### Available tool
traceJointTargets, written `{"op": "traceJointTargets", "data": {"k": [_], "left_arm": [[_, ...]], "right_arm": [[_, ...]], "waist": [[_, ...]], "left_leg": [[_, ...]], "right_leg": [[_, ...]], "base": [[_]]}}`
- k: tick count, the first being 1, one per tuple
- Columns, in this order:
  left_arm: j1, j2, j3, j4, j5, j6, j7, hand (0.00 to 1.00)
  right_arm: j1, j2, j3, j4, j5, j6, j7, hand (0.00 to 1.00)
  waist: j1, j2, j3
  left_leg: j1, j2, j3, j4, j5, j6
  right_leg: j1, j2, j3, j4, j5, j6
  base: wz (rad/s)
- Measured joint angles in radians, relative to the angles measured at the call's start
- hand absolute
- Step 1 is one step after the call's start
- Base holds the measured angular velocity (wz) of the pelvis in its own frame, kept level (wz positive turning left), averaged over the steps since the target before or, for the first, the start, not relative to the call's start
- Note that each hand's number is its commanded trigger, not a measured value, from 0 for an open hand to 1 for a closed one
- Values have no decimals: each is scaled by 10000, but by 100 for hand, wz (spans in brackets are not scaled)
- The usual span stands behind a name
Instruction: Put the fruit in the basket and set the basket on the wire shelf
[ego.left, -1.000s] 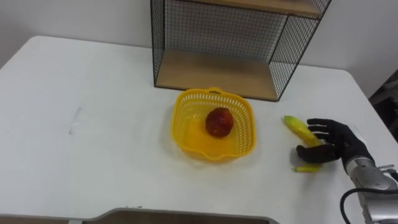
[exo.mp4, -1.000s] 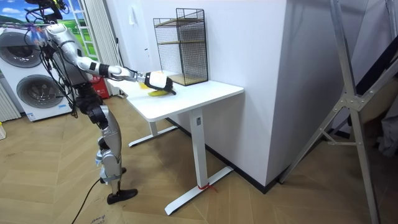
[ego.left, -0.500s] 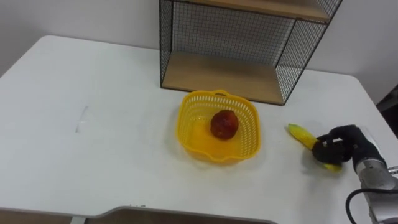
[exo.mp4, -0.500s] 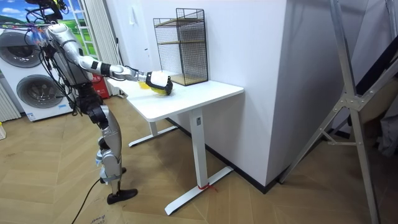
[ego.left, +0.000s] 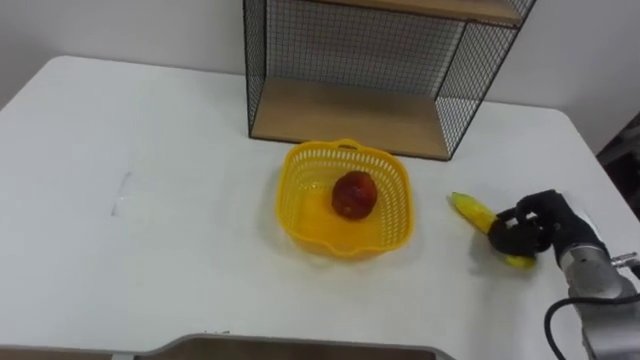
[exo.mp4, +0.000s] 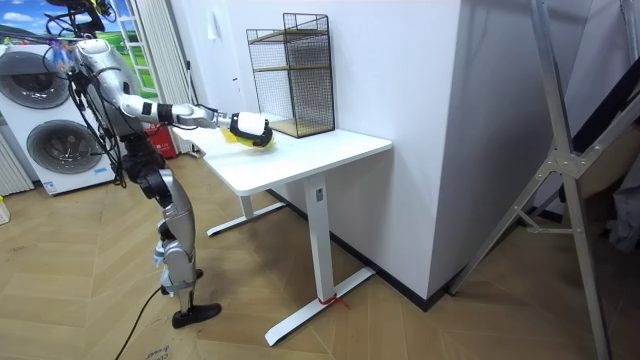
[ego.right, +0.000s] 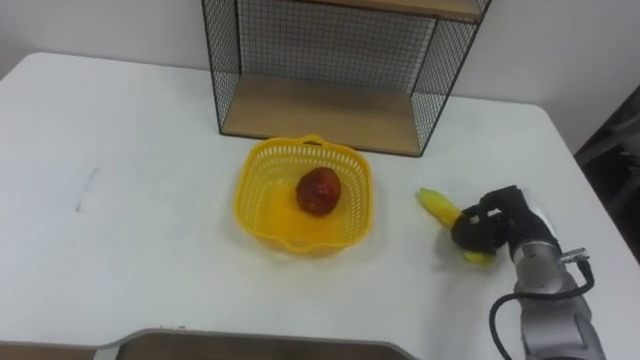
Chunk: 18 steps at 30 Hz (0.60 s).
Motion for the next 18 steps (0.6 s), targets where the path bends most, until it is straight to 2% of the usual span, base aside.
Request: {"op": "traceJointTargets", "data": {"k": [2, 3, 6, 9, 12, 18], "left_arm": [[45, -29, -7, 2, -13, -18, -89, 0], [59, -41, 4, 2, -8, -83, -148, 0], [80, -69, 39, -5, 7, -369, -275, 0], [109, -97, 41, -6, 4, -557, -288, 0], [97, -167, 35, 78, -104, -642, -239, 0], [100, -262, 26, 113, -185, -795, -181, 0]], "right_arm": [[44, 73, -6, -767, 20, -1, 4, 100], [42, 74, -28, -1243, 69, -5, -17, 100], [26, 76, -33, -2125, 228, -173, -41, 100], [-10, 97, -37, -2576, 247, -368, -162, 100], [-17, 94, -46, -3119, 628, -410, -371, 100], [-35, 92, -175, -4422, 725, -559, -756, 100]], "waist": [[5, 115, 20], [-8, 189, 69], [-23, 268, 73], [-9, 191, 96], [-11, 126, 116], [-4, 169, 110]], "left_leg": [[-40, 2, 86, -7, 4, 6], [-53, -3, 94, -4, 10, 17], [-74, 2, 146, -6, 22, 24], [-73, 0, 151, -12, 22, 25], [-68, -3, 169, -17, 21, 25], [-75, 1, 185, -36, 21, 25]], "right_leg": [[-115, -2, 86, 38, 0, 0], [-148, -12, 95, 57, 0, 0], [-278, -15, 160, 140, -1, 1], [-281, -17, 165, 135, -2, 3], [-289, -16, 191, 131, -2, 3], [-295, -10, 204, 125, -2, 3]], "base": [[-11], [-12], [-5], [0], [0], [0]]}}
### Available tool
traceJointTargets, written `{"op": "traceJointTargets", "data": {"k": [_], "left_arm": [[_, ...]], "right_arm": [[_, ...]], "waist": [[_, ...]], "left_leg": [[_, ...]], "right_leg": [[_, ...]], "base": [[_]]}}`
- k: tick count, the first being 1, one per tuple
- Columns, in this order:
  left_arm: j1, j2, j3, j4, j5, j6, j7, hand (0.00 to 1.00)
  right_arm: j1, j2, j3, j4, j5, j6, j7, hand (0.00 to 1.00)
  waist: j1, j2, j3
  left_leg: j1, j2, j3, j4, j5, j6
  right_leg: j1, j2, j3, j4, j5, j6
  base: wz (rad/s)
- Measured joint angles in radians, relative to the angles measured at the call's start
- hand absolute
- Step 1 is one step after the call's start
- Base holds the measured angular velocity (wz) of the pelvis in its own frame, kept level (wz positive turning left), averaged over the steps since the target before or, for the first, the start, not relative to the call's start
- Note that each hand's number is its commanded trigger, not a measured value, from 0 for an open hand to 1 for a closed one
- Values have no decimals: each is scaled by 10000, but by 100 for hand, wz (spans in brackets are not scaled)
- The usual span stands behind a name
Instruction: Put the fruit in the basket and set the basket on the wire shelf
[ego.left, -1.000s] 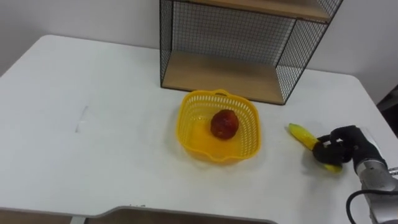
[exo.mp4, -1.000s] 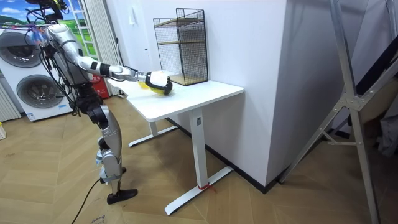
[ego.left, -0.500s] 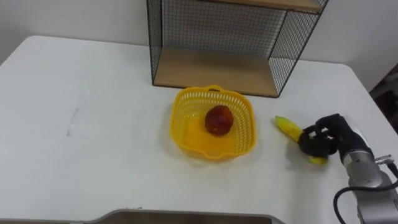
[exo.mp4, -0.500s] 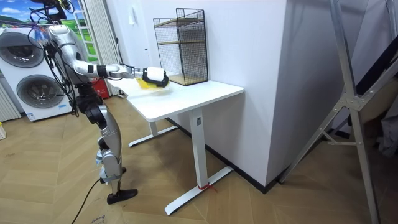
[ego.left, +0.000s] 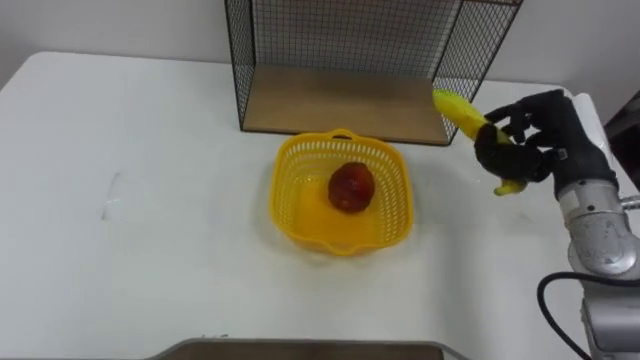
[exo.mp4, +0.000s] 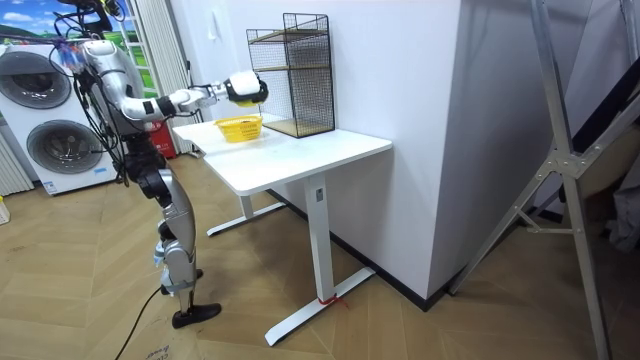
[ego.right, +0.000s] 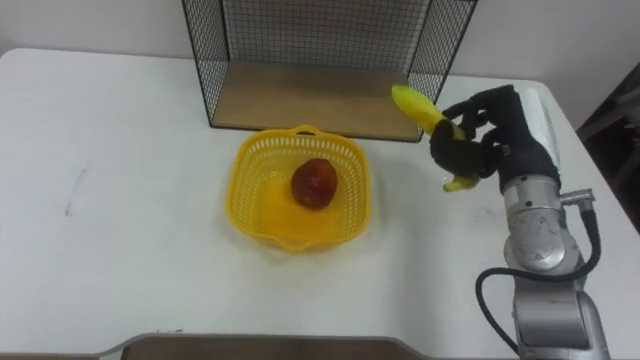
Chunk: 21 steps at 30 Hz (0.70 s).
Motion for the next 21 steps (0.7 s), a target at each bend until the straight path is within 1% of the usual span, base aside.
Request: {"op": "traceJointTargets", "data": {"k": [2, 5, 9, 12, 16, 21], "left_arm": [[-1, 6, 1, 0, 1, 0, -1, 0], [-2, -3, -10, -8, 4, 2, -16, 0], [-62, 5, -46, -1, 6, 18, -11, 0], [-147, 21, -265, 49, 5, 37, -5, 0], [-293, 41, -417, 57, 0, 42, 17, 0], [-383, 40, -431, 46, 4, 49, 15, 0]], "right_arm": [[-114, 0, -5, -131, -54, -71, -112, 100], [-203, 1, -6, -382, -103, -64, -174, 100], [-200, 0, 104, -1303, -622, -36, -173, 100], [-200, -2, 640, -1575, -647, -34, -116, 100], [-199, 0, 1361, -1574, -683, -4, 419, 100], [-199, 3, 1769, -1534, -863, 80, 874, 100]], "waist": [[-5, 5, -3], [-12, 12, -8], [-7, 36, -18], [46, 12, -25], [74, -13, -36], [85, -12, -31]], "left_leg": [[-1, 0, 0, -2, 0, 0], [-8, 1, -3, -22, 0, 0], [-57, -1, -63, -27, 0, 0], [-56, -1, -61, -31, 0, 0], [-77, -1, -82, -30, 0, 0], [-108, -2, -102, -31, 0, 0]], "right_leg": [[0, -1, -1, 2, 0, 0], [2, -3, -10, 4, 0, 0], [3, -6, -68, 8, 0, 0], [-1, -1, -48, 8, 0, 0], [-1, 0, -81, 4, 0, 0], [-8, -6, -130, 3, 0, 0]], "base": [[0], [0], [3], [0], [2], [1]]}}
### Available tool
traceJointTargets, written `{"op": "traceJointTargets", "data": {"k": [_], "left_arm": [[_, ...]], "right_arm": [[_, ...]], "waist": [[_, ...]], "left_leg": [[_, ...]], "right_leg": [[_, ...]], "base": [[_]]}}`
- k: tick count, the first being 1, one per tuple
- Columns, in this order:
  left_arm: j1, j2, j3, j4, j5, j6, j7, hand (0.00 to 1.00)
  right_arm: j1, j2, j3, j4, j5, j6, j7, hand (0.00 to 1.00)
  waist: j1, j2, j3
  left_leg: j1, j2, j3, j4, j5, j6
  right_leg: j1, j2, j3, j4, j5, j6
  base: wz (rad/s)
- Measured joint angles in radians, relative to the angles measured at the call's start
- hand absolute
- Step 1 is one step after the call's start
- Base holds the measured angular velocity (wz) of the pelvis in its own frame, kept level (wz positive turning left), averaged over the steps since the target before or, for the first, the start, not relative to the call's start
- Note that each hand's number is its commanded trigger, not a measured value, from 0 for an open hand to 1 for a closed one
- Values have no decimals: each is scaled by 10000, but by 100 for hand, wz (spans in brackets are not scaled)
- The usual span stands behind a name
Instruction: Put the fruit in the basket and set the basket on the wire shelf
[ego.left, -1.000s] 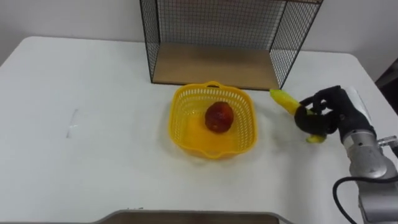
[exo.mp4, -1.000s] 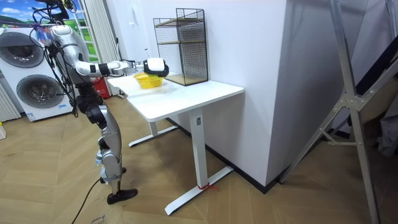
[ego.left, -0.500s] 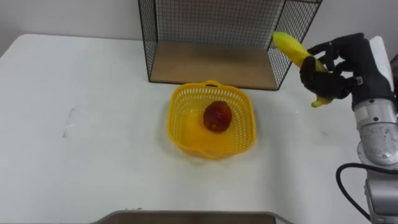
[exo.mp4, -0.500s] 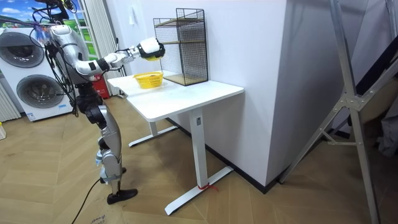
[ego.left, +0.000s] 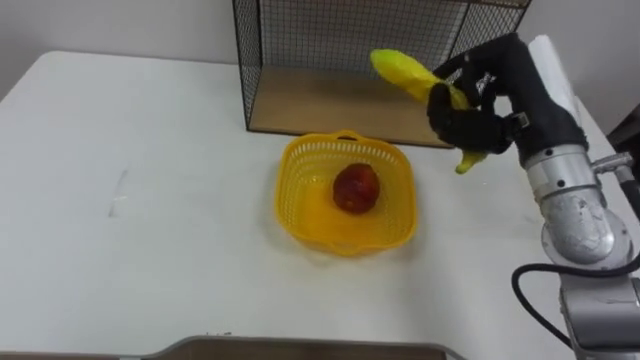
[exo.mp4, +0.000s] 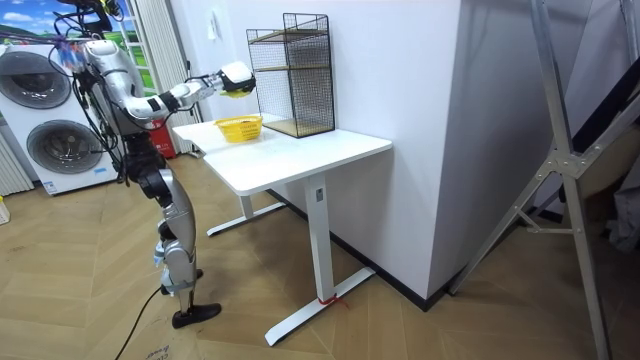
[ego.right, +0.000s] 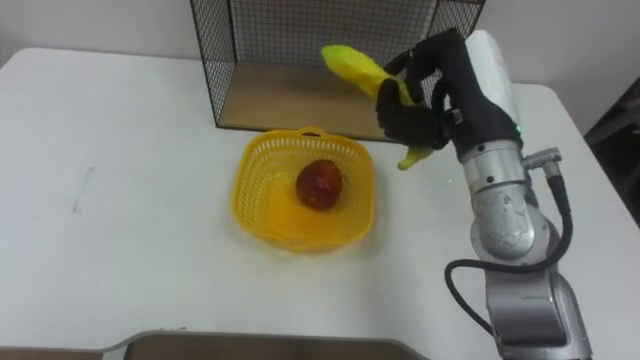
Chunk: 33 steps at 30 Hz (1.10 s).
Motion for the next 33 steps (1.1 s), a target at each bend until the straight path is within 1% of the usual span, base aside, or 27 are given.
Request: {"op": "traceJointTargets", "data": {"k": [2, 4, 5, 6, 7, 8, 9, 14, 15, 17, 18, 24, 27, 33], "left_arm": [[-58, 12, -92, 1, 0, 0, 11, 0], [-164, 39, -384, 30, -6, -1, 89, 0], [-195, 39, -389, 48, -2, -1, 89, 0], [-289, 46, -392, 143, -1, 1, 91, 0], [-325, 52, -392, 177, -3, 2, 86, 0], [-329, 60, -392, 178, -2, 2, 82, 0], [-358, 80, -391, 181, -1, 4, 78, 0], [-467, 79, -388, 185, -3, 6, 76, 0], [-482, 79, -388, 185, -3, 6, 77, 0], [-493, 79, -390, 178, -2, 7, 77, 0], [-496, 80, -389, 151, -2, 12, 82, 0], [-514, 81, -392, 79, -14, 34, 69, 0], [-512, 89, -391, 88, -17, 90, 43, 0], [-513, 136, -390, 39, -16, 161, -132, 0]], "right_arm": [[1, -1, 157, 26, 1, 9, 130, 100], [2, -1, 339, 29, 41, 40, 302, 100], [2, -2, 393, 26, 32, 86, 363, 81], [1, 1, 527, 26, -1, 212, 478, 68], [2, 27, 661, 25, -52, 258, 626, 60], [1, 44, 736, 24, -92, 284, 697, 11], [1, 65, 891, 24, -305, 369, 868, 0], [0, 203, 1017, 20, -776, 493, 1494, 0], [0, 205, 1025, 20, -822, 589, 1580, 0], [0, 212, 1026, 20, -912, 655, 1711, 0], [0, 233, 1029, 20, -1057, 656, 1736, 0], [34, 246, 1029, 43, -1190, 677, 1760, 0], [36, 258, 1028, 152, -1162, 679, 1873, 0], [171, 383, 1024, 227, -1170, 837, 2147, 0]], "waist": [[27, 11, 11], [131, 18, 18], [170, 15, 19], [248, 10, 18], [277, 2, 21], [318, -7, 27], [409, -24, 34], [612, -69, 42], [670, -68, 42], [681, -66, 43], [696, -82, 29], [626, -86, 27], [507, -93, 29], [439, -107, 46]], "left_leg": [[-9, 0, -12, -3, 0, 0], [3, 0, -7, -13, 0, 0], [8, 0, -6, -14, 0, 0], [16, 0, 2, 3, 1, 0], [16, -4, 2, 7, 1, 1], [16, -5, 2, 4, 1, 1], [16, -4, 9, 3, 1, 1], [-9, -4, -13, -16, 1, 1], [-9, -4, -13, -15, 1, 1], [-60, -5, -39, 6, 1, 2], [-135, -5, -44, 8, 1, 1], [-199, -5, -63, 83, 3, 2], [-182, -10, -90, 80, 5, 5], [-186, -10, -90, 78, 5, 6]], "right_leg": [[-6, 0, -20, -3, 0, 0], [-6, 1, -27, -4, 0, 0], [-5, 1, -26, -4, 0, 0], [-4, 1, -13, -3, 0, 0], [-5, -1, -10, -3, 0, 0], [-6, -2, -8, -3, 0, 1], [-13, -2, -1, -4, 0, 1], [-16, -2, -22, -5, 0, 0], [-18, -2, -21, -5, 0, 0], [-35, -3, -36, -7, 1, 0], [-119, -4, -35, -4, 1, 0], [-173, -7, -56, -5, 1, 0], [-148, -13, -63, -4, 1, 0], [-155, -13, -59, -4, 1, 0]], "base": [[0], [0], [0], [0], [0], [0], [0], [1], [0], [0], [0], [0], [0], [0]]}}
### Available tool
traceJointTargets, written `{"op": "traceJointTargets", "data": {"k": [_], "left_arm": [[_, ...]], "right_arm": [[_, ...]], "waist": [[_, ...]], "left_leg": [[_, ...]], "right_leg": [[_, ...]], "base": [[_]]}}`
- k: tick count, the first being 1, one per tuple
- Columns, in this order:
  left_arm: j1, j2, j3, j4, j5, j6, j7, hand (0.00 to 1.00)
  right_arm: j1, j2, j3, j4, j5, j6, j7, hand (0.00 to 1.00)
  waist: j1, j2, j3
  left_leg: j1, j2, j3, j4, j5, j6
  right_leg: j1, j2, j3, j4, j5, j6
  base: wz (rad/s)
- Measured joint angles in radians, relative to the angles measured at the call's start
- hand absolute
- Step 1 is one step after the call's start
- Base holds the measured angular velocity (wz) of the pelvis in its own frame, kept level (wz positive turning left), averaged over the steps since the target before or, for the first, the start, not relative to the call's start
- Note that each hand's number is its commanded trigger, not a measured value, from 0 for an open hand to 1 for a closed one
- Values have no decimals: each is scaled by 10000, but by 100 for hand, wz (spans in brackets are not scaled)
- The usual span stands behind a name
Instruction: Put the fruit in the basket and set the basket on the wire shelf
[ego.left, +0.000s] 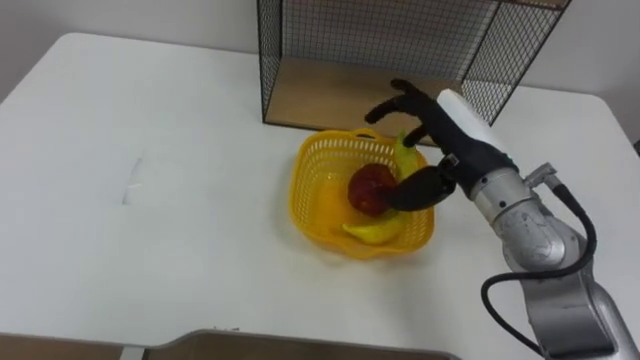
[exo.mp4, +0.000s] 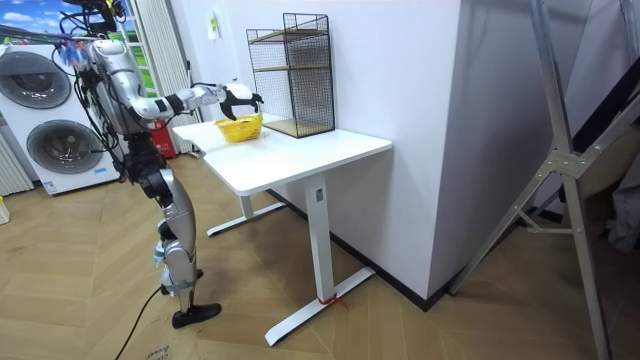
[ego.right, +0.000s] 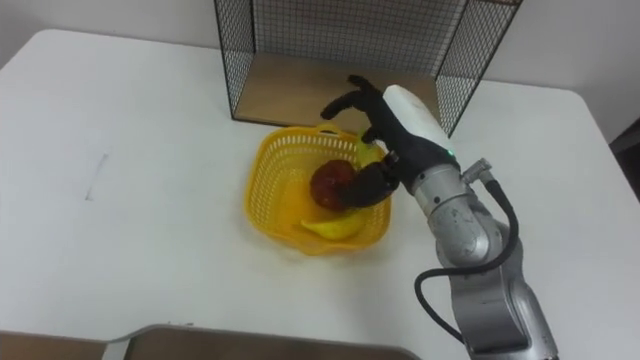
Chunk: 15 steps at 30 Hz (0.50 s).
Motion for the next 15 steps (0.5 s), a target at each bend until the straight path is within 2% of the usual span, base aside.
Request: {"op": "traceJointTargets", "data": {"k": [9, 15], "left_arm": [[2, 28, -181, -54, -201, 3, 153, 0], [62, -73, -149, -32, -217, -92, 507, 0]], "right_arm": [[59, 13, -21, 512, 488, 33, 172, 0], [108, 15, -527, 549, 1811, 12, -82, 0]], "waist": [[-16, -3, 22], [-47, 87, 25]], "left_leg": [[-24, 1, -6, -48, -1, 0], [-11, 0, -8, 3, -1, 0]], "right_leg": [[-12, 2, -5, 0, 0, 0], [2, 5, -13, 0, 0, 0]], "base": [[0], [0]]}}
